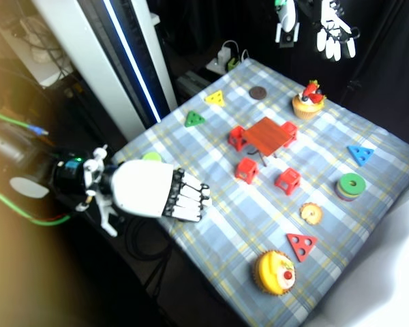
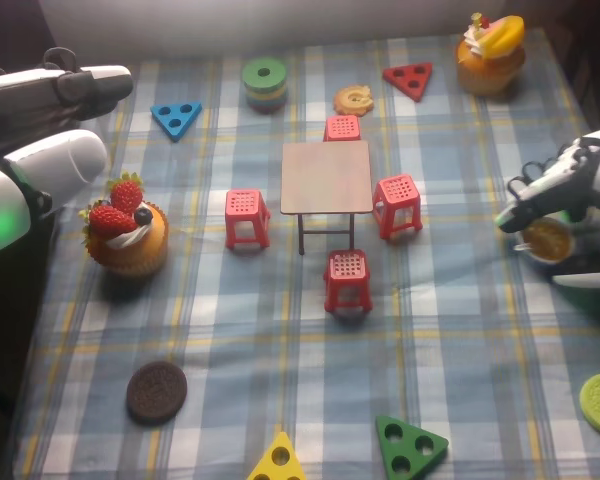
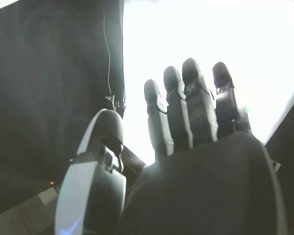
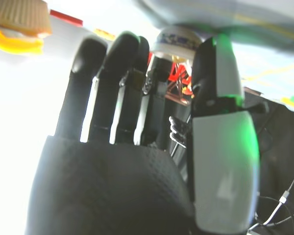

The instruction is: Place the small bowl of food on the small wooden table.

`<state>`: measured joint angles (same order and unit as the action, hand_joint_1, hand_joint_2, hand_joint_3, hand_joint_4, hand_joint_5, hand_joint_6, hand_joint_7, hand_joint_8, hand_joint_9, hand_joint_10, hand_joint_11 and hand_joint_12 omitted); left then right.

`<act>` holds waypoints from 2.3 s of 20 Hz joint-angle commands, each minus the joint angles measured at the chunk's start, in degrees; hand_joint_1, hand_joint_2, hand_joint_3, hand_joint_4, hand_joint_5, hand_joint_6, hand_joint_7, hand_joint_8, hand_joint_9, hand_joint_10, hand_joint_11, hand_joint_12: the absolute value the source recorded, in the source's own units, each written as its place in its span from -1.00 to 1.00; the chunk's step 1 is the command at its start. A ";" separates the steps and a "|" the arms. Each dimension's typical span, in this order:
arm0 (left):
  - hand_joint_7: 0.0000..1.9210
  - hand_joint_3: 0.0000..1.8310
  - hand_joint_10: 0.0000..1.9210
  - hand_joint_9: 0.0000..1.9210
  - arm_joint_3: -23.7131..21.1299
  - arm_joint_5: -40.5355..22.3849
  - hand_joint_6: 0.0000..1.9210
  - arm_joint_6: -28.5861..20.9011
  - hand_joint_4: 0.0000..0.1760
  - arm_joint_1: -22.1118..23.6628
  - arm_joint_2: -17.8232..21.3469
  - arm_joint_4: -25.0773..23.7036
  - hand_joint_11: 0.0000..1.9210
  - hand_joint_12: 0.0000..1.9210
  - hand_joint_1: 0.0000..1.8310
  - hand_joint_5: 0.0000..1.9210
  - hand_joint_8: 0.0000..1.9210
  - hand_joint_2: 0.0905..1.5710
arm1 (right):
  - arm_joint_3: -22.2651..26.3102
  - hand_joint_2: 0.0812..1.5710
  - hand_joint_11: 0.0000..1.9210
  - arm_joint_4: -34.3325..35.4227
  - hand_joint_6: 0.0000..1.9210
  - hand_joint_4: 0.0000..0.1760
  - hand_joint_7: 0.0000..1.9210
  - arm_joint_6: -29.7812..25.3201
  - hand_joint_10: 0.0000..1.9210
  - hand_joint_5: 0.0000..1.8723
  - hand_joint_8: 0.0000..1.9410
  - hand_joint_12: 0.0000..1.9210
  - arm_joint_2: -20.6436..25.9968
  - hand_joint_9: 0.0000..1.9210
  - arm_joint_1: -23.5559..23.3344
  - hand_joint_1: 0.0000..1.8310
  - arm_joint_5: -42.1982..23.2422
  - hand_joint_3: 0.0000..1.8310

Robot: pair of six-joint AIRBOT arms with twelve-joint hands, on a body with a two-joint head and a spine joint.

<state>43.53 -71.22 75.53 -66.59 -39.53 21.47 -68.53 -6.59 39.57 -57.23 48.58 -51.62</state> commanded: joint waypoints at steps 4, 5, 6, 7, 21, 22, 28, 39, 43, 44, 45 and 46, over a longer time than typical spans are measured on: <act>-0.41 -1.00 -1.00 -0.56 0.34 -6.83 -1.00 -0.72 -0.30 0.65 0.23 -0.62 -1.00 -0.66 -0.54 -0.38 -1.00 0.68 | -0.31 0.40 -0.39 -0.96 -0.27 -1.00 -0.04 -0.07 0.19 0.13 0.27 0.61 -1.73 -0.21 -4.60 0.38 -8.67 -1.00; -0.40 -1.00 -1.00 -0.54 0.37 -6.81 -0.99 -0.72 -0.33 0.65 0.23 -0.65 -1.00 -0.61 -0.53 -0.35 -1.00 0.67 | -0.84 0.39 -0.42 -1.37 -0.17 -1.00 0.01 -0.07 -0.02 0.08 0.19 0.57 -2.63 -0.19 -6.20 0.36 -8.83 -1.00; -0.39 -1.00 -1.00 -0.54 0.38 -6.81 -0.99 -0.72 -0.33 0.65 0.23 -0.72 -1.00 -0.61 -0.52 -0.33 -1.00 0.67 | -1.24 0.40 -0.42 -1.80 -0.23 -1.00 -0.01 -0.07 0.05 0.07 0.29 0.66 -3.21 -0.20 -7.39 0.38 -8.80 -1.00; -0.40 -1.00 -1.00 -0.54 0.41 -6.78 -0.98 -0.72 -0.22 0.65 0.23 -0.76 -1.00 -0.60 -0.52 -0.31 -1.00 0.67 | -1.52 0.43 -0.31 -2.16 -0.27 -1.00 -0.05 -0.08 0.38 0.04 0.40 0.82 -3.59 -0.16 -8.32 0.37 -8.77 -1.00; -0.45 -1.00 -1.00 -0.57 2.15 -3.27 -1.00 -0.73 -0.09 3.26 -1.14 -1.75 -1.00 -0.72 -0.54 -0.36 -1.00 0.67 | -7.90 0.30 -0.08 -11.76 -0.36 -1.00 0.16 -4.75 0.09 0.24 -0.10 0.60 -12.66 0.08 -23.28 0.37 -5.31 -1.00; -0.44 -1.00 -1.00 -0.55 2.26 -3.08 -1.00 -0.73 -0.06 3.48 -1.24 -1.89 -1.00 -0.66 -0.54 -0.36 -1.00 0.66 | -7.93 0.29 -0.13 -12.32 -0.38 -1.00 0.20 -4.78 0.03 0.24 -0.15 0.51 -12.88 0.07 -23.47 0.38 -4.93 -1.00; -0.44 -1.00 -1.00 -0.56 2.69 -2.47 -1.00 -0.73 -0.17 4.27 -1.64 -2.31 -1.00 -0.54 -0.62 -0.36 -1.00 0.68 | -7.97 0.30 -0.57 -14.76 -0.42 -1.00 0.04 -4.85 -0.16 0.34 -0.05 0.62 -13.58 -0.15 -23.74 0.38 -2.83 -1.00; -0.45 -1.00 -1.00 -0.54 2.70 -2.60 -1.00 -0.74 -0.30 4.34 -1.79 -2.31 -1.00 -0.51 -0.57 -0.36 -1.00 0.68 | -9.00 0.32 -0.48 -15.51 -0.18 -1.00 -0.01 -4.86 -0.55 0.16 -0.90 0.35 -14.18 -0.10 -23.75 0.28 -0.65 -1.00; -0.47 -1.00 -1.00 -0.55 2.63 -2.81 -1.00 -0.77 -0.44 4.35 -1.81 -2.31 -1.00 -0.49 -0.45 -0.34 -1.00 0.66 | -9.18 0.33 -0.51 -15.51 -0.15 -1.00 0.05 -4.86 -0.65 0.14 -0.98 0.39 -14.18 -0.04 -23.75 0.28 -0.19 -1.00; -0.47 -1.00 -1.00 -0.54 2.65 -2.81 -0.99 -0.77 -0.46 4.35 -1.81 -2.31 -1.00 -0.49 -0.44 -0.33 -1.00 0.65 | -9.22 0.34 -0.48 -15.50 -0.28 -1.00 -0.01 -4.86 -0.61 0.22 -0.12 0.39 -14.18 0.01 -23.76 0.34 -0.18 -1.00; -0.47 -1.00 -1.00 -0.54 2.68 -2.81 -0.99 -0.77 -0.49 4.35 -1.81 -2.31 -1.00 -0.46 -0.45 -0.32 -1.00 0.65 | -9.27 0.36 -0.42 -15.50 -0.28 -1.00 -0.05 -4.86 -0.58 0.23 0.09 0.40 -14.18 0.03 -23.99 0.35 -0.18 -1.00; -0.47 -1.00 -1.00 -0.54 2.70 -2.81 -1.00 -0.77 -0.46 4.35 -1.82 -2.31 -1.00 -0.45 -0.45 -0.31 -0.99 0.65 | -9.30 0.37 -0.53 -15.50 -0.24 -1.00 -0.07 -4.86 -0.57 0.21 0.14 0.44 -14.18 -0.03 -24.21 0.35 -0.18 -1.00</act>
<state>46.00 -66.78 75.29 -62.92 -41.28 19.53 -77.78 -23.75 34.63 -71.35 25.15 -45.58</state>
